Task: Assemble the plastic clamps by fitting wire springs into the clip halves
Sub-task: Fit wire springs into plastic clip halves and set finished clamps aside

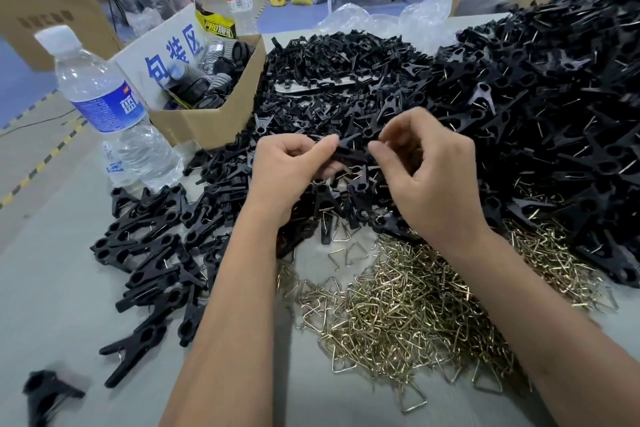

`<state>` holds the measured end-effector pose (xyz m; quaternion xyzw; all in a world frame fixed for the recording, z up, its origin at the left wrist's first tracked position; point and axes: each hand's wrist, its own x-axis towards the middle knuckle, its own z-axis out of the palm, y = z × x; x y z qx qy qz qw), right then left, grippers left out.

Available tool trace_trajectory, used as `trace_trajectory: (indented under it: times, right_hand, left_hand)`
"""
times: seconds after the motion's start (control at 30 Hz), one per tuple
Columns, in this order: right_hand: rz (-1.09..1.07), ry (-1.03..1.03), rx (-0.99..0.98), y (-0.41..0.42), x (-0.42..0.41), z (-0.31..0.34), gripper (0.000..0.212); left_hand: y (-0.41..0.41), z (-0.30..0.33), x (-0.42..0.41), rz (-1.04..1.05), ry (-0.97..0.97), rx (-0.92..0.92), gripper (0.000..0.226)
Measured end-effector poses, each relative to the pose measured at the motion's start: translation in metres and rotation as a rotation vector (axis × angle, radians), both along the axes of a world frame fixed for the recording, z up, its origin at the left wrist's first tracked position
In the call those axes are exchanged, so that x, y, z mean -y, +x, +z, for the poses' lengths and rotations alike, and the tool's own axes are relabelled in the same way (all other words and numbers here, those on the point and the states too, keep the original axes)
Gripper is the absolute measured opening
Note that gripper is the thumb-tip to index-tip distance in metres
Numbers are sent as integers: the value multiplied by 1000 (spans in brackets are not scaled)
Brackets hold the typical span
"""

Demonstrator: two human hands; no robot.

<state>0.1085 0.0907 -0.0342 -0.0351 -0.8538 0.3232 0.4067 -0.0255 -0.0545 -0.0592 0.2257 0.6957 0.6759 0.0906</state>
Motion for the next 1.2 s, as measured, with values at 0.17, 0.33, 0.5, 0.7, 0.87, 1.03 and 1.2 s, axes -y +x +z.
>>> trace_trajectory:
  times: [0.17, 0.33, 0.5, 0.7, 0.87, 1.03, 1.2]
  right_hand:
    - [442, 349, 633, 1, 14, -4, 5]
    - [453, 458, 801, -1, 18, -8, 13]
    - [531, -271, 548, 7, -1, -7, 11]
    - [185, -983, 60, 2, -19, -19, 12]
    - [151, -1032, 101, -4, -20, -26, 4]
    - [148, -1059, 144, -6, -20, -28, 17]
    - [90, -1041, 119, -8, -21, -30, 15]
  left_hand:
    - [-6, 0, 1, 61, 149, 118, 32]
    - [-5, -1, 2, 42, 260, 157, 32]
    - [-2, 1, 4, -69, 248, 146, 23]
    - [-1, -1, 3, -153, 233, 37, 21]
    - [4, 0, 0, -259, 215, -6, 21]
    - [7, -4, -5, -299, 184, -19, 22]
    - [8, -5, -7, -308, 142, -5, 30]
